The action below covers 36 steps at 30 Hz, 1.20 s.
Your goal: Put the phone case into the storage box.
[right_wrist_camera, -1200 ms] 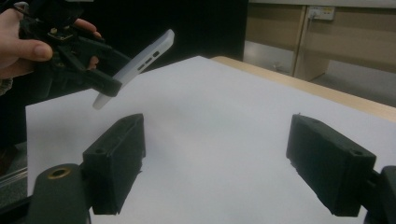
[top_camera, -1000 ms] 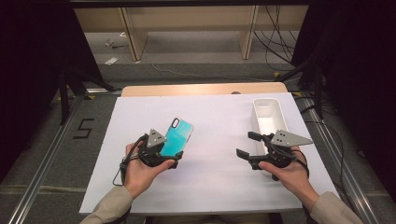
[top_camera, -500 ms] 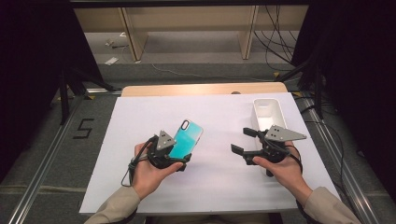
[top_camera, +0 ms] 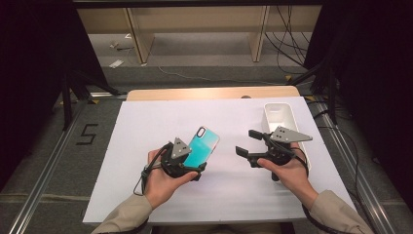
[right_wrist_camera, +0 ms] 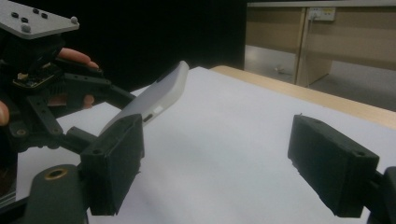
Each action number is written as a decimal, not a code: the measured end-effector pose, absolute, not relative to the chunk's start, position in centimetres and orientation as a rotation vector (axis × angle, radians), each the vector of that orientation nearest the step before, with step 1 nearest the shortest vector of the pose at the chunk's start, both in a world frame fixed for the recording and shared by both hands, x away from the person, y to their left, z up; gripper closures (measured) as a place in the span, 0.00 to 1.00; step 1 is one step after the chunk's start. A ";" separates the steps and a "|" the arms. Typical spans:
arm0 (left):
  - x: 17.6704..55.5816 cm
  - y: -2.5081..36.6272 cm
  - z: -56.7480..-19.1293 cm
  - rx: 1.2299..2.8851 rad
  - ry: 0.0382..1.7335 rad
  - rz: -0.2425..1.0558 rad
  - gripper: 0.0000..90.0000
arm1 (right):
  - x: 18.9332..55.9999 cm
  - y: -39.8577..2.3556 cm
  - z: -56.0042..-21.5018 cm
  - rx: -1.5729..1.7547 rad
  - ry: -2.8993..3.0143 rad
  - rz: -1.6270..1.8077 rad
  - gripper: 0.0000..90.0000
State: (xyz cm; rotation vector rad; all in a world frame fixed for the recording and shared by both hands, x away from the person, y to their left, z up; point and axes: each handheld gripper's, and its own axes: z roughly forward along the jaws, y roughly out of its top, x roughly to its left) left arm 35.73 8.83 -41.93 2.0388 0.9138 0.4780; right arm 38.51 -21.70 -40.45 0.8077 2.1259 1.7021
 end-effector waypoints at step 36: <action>35.1 5.3 -42.5 2.086 0.811 0.451 0.19 | 40.8 -18.4 -41.0 0.862 2.167 1.728 0.24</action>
